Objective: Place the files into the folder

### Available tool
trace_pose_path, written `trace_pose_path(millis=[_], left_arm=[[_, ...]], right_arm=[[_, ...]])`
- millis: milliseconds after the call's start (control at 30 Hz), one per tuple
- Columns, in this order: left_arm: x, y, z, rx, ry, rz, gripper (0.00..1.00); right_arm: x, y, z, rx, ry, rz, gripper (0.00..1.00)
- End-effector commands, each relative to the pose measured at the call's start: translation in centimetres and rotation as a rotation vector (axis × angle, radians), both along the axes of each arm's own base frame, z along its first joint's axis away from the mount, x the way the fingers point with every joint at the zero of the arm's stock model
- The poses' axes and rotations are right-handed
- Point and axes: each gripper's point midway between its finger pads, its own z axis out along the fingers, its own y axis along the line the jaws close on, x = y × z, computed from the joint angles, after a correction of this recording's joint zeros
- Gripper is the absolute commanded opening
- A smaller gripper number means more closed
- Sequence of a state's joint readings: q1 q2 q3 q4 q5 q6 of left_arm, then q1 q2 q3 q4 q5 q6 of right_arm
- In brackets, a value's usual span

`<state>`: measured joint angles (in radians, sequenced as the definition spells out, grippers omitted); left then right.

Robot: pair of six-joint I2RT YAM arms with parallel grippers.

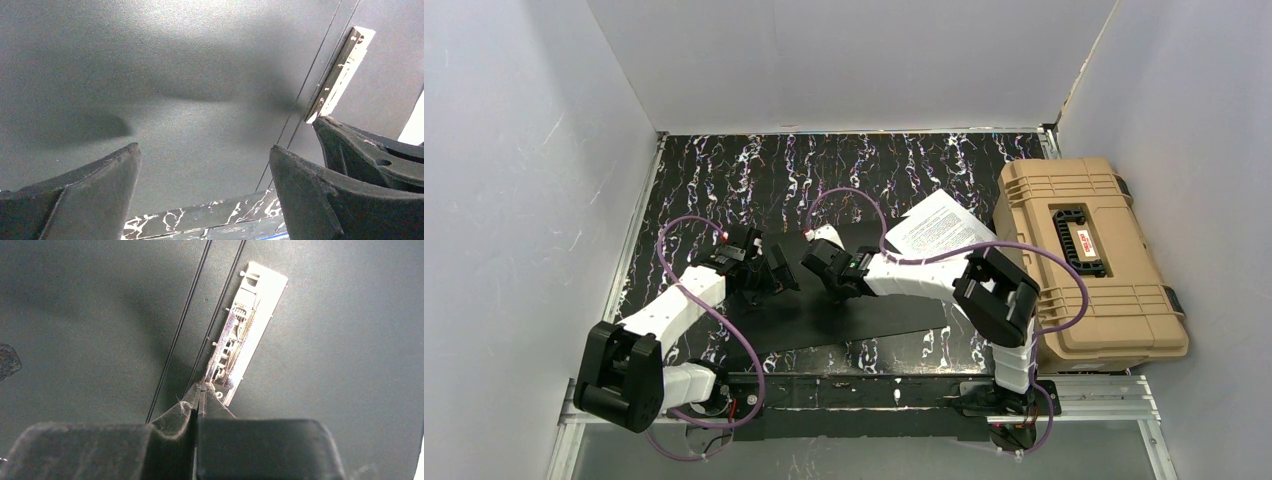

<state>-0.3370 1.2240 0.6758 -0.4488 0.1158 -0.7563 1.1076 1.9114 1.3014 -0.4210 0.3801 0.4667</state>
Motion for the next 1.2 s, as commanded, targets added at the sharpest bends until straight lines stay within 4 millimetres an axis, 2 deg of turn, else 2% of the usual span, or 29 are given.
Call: trace_pose_path(millis=[0, 333, 667, 967, 1167], left_arm=[[-0.8, 0.7, -1.1, 0.040, 0.047, 0.016, 0.98], [-1.1, 1.4, -2.0, 0.078, 0.078, 0.050, 0.98], [-1.6, 2.2, -3.2, 0.121, 0.126, 0.094, 0.98], [-1.8, 3.1, -3.4, 0.169, 0.120, 0.116, 0.98], [-1.9, 3.2, -3.4, 0.171, 0.122, 0.119, 0.98]], right_arm=[[-1.8, -3.2, -3.6, -0.175, 0.058, 0.008, 0.01], [-2.1, -4.9, -5.1, -0.267, 0.050, 0.000, 0.01], [-1.6, -7.2, -5.0, -0.378, -0.009, -0.024, 0.01], [-0.8, -7.0, -2.7, -0.356, -0.073, -0.053, 0.01], [-0.2, -5.8, -0.9, -0.294, -0.098, -0.062, 0.01]])
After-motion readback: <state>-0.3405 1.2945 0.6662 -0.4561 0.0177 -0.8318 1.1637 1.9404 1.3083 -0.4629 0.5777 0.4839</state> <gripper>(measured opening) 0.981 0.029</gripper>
